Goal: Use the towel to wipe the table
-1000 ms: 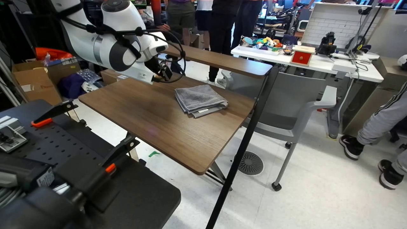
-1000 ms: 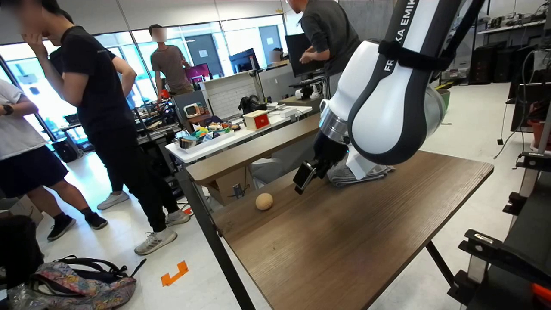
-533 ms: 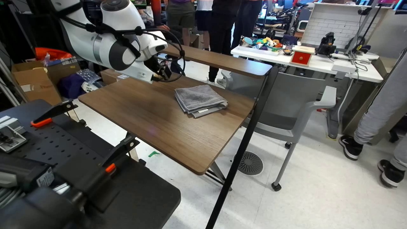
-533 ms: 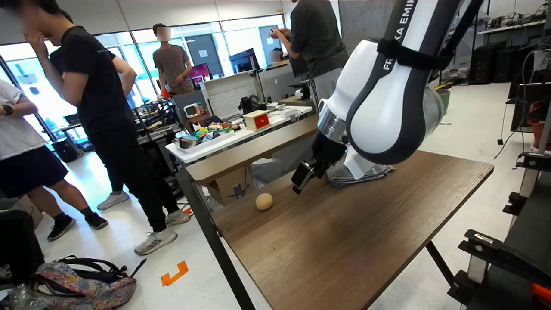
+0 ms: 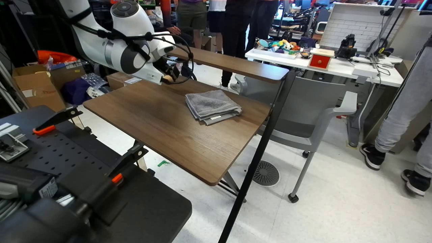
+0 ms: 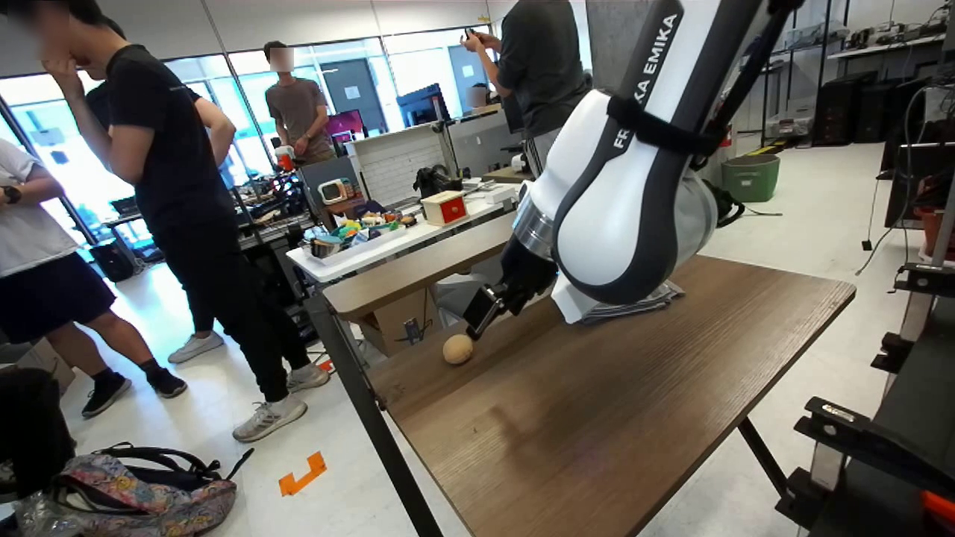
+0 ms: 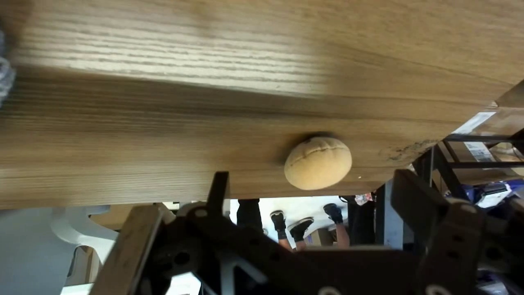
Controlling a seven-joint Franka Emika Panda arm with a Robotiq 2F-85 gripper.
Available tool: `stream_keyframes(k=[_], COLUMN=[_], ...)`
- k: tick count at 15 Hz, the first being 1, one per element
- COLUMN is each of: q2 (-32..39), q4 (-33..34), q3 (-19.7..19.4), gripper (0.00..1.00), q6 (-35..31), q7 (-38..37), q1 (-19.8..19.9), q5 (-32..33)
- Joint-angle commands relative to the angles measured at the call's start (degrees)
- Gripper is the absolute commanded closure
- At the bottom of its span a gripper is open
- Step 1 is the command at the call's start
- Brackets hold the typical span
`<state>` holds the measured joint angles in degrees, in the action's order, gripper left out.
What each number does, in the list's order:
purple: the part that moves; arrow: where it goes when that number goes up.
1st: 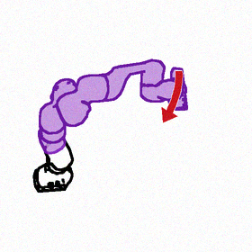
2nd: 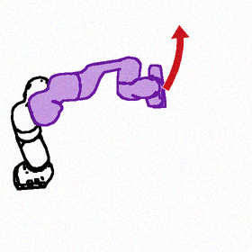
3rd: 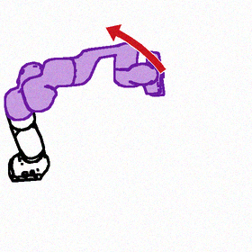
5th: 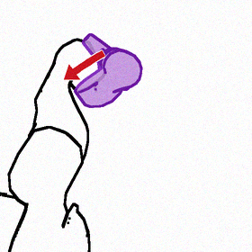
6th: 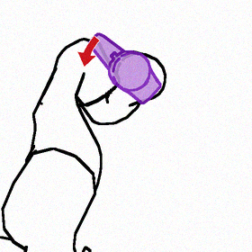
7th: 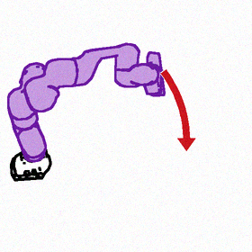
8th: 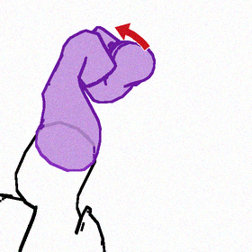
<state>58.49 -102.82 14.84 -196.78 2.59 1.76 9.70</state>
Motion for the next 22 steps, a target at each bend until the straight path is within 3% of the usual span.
stream_keyframes(k=[1, 9, 10, 11, 17, 19, 20, 22], q2=[5.7, 12.7, 13.2, 13.7, 14.3, 12.9, 11.2, 7.5], q4=[9.4, 20.9, 22.0, 22.9, 24.6, 22.9, 20.9, 16.4], q3=[-2.0, -4.5, -4.5, -4.7, -4.8, -5.4, -7.4, -8.1], gripper=[0.00, 0.00, 0.25, 0.28, 0.73, 0.88, 0.94, 0.99], q6=[1.1, 5.7, 6.7, 7.2, 8.9, 9.5, 9.8, 10.7], q7=[0.0, -0.9, -0.9, -0.8, -0.5, -0.9, -1.9, -2.5], q1=[-3.7, -8.8, -9.0, -9.3, -9.5, -9.5, -10.6, -10.3], q5=[-1.1, -3.3, -3.4, -3.6, -3.6, -4.0, -5.1, -6.2])
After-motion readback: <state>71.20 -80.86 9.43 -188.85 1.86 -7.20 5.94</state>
